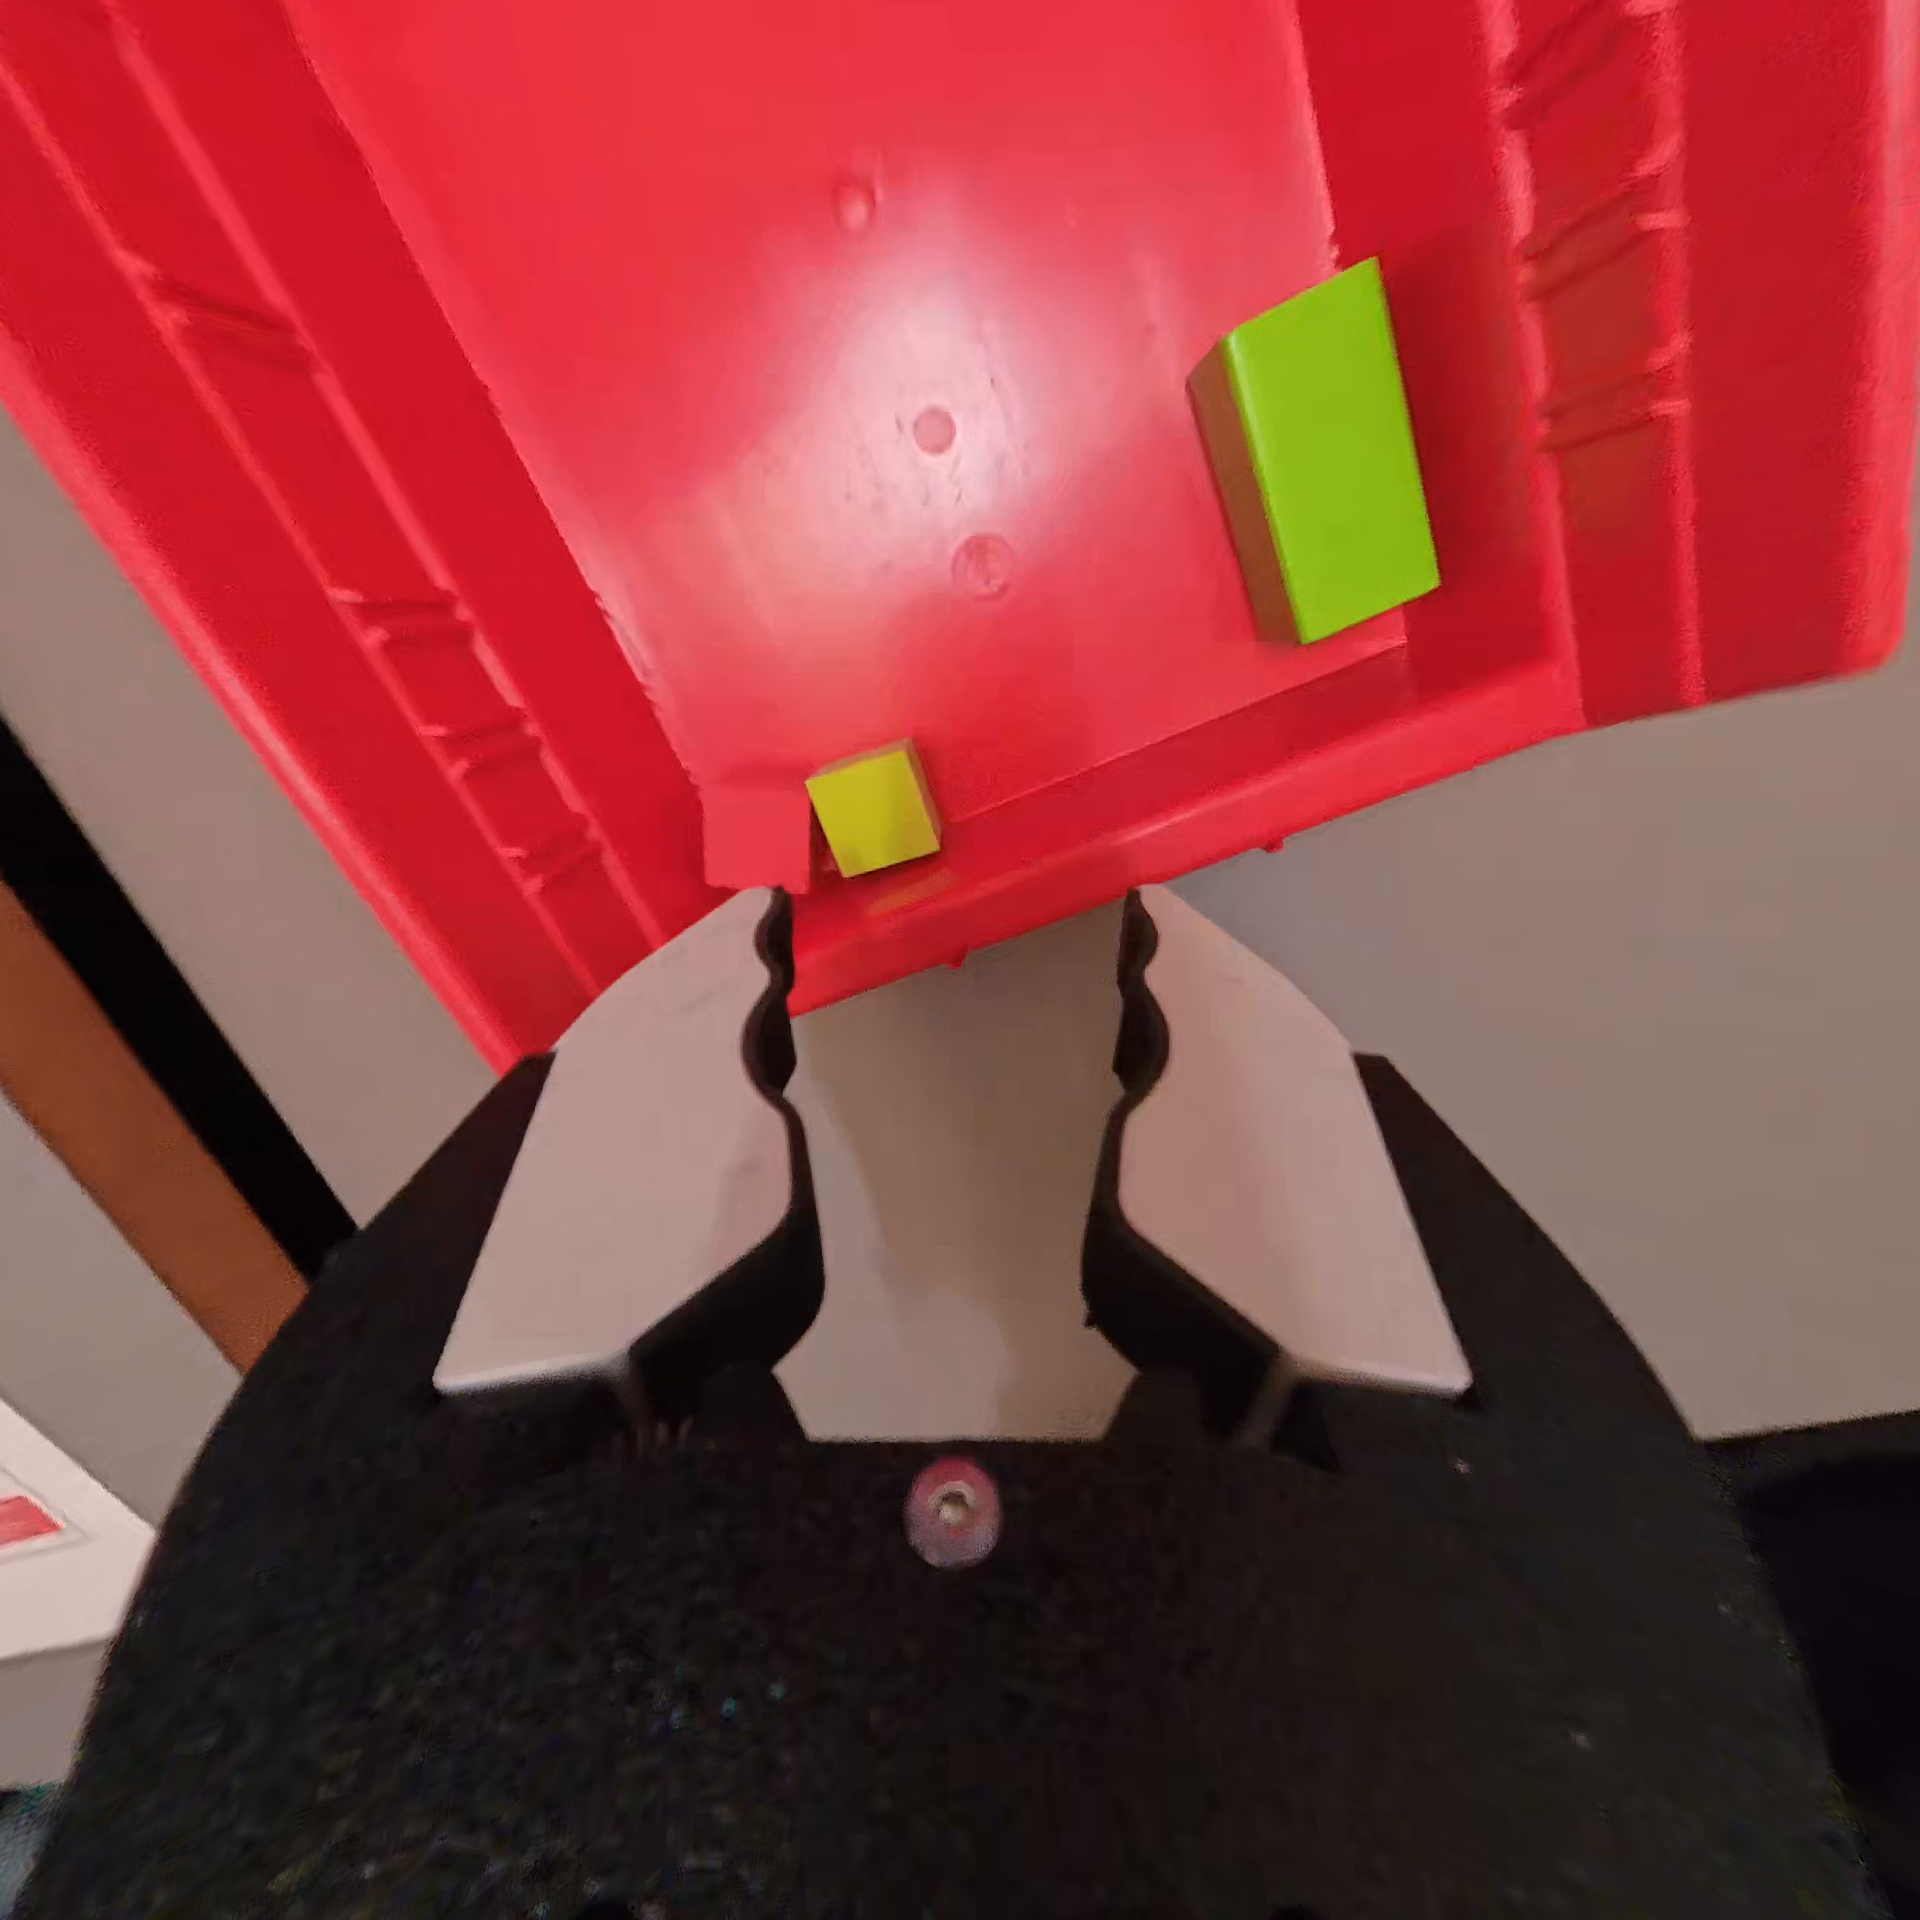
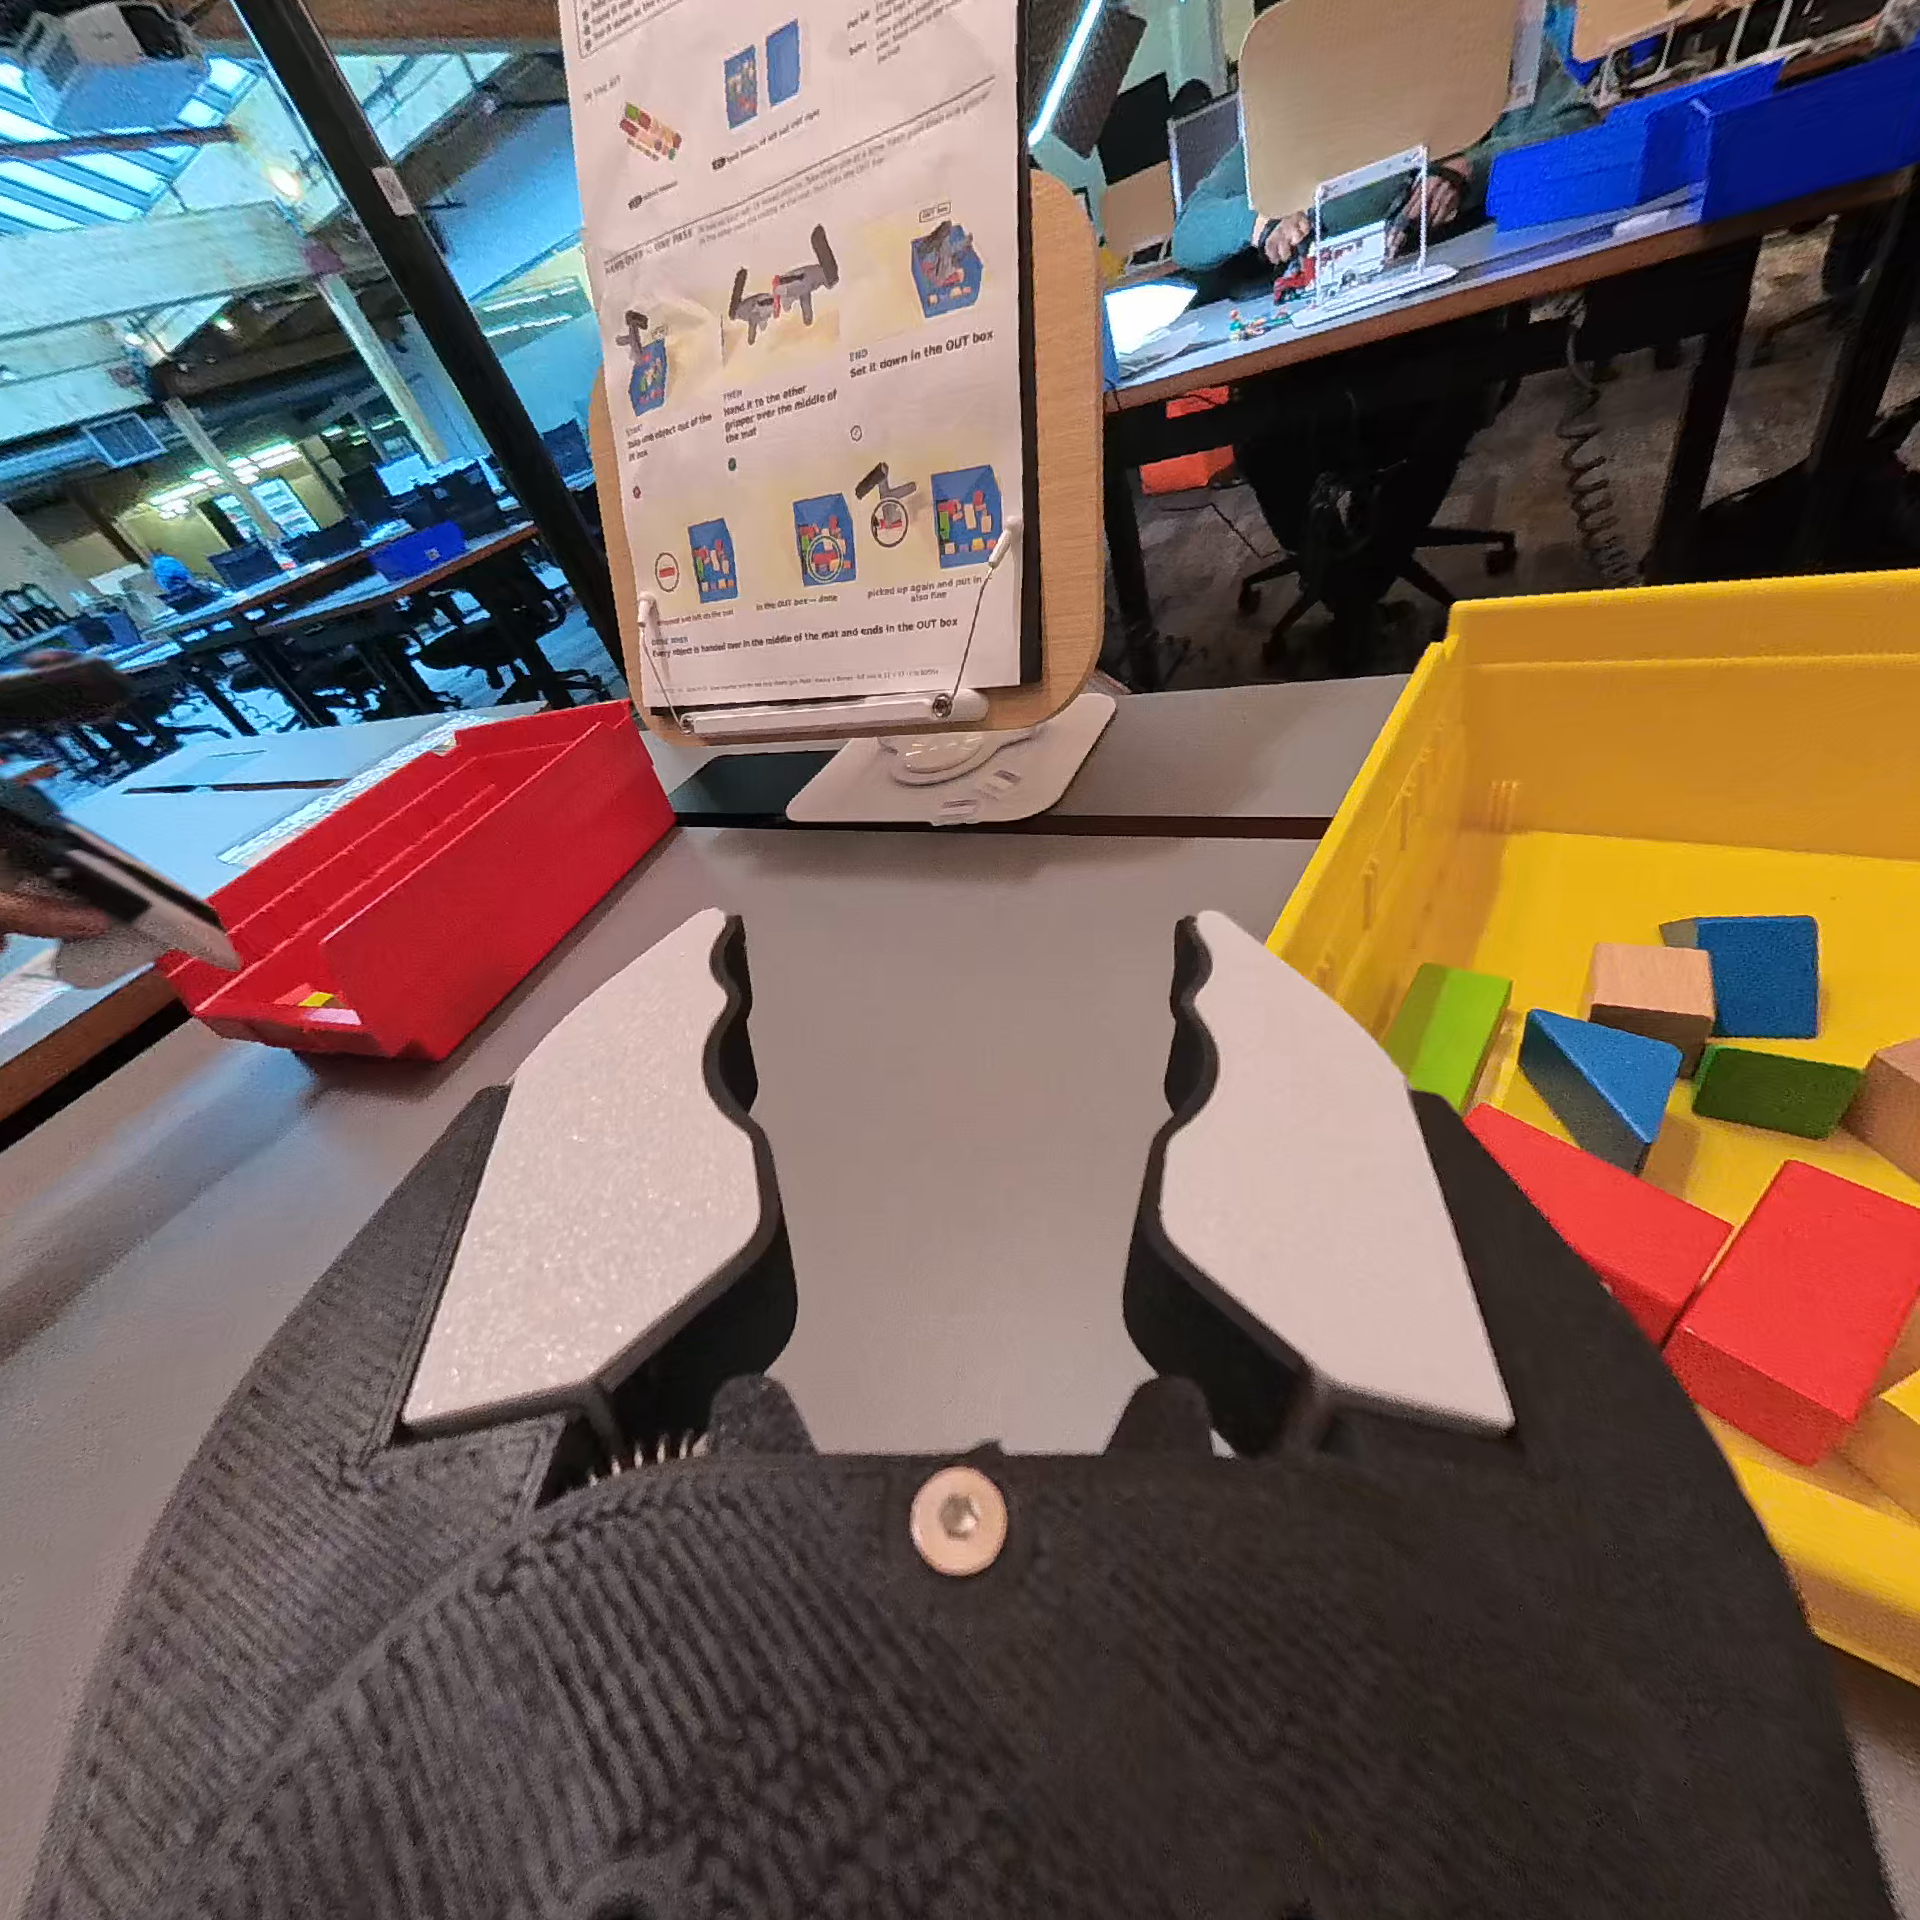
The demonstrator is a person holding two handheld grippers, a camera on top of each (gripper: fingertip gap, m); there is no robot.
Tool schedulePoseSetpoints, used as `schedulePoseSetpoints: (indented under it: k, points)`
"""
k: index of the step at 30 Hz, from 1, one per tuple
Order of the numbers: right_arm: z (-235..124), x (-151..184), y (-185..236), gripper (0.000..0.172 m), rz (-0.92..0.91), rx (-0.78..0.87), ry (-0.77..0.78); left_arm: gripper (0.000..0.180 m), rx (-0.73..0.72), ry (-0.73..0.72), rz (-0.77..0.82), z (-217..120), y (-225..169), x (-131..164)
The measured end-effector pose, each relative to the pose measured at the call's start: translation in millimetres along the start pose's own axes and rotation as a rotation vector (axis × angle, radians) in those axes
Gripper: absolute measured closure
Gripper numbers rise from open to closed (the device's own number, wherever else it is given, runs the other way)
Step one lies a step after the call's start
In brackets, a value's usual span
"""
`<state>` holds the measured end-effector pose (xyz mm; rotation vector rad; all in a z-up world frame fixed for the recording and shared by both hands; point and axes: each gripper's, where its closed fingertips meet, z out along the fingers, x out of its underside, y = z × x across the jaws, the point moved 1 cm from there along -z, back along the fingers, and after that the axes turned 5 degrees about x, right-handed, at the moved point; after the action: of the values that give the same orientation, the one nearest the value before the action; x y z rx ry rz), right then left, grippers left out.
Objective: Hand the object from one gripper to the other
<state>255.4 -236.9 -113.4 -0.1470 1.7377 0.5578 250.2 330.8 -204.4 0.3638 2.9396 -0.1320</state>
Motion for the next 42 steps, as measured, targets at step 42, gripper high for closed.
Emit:
schedulePoseSetpoints:
  k: [42]
  points:
    - [-13.1,-20.5,13.8,0.094,0.103,-0.17,-0.098,0.155,0.129,-0.09,-0.092,7.9,-36.1,-41.1]
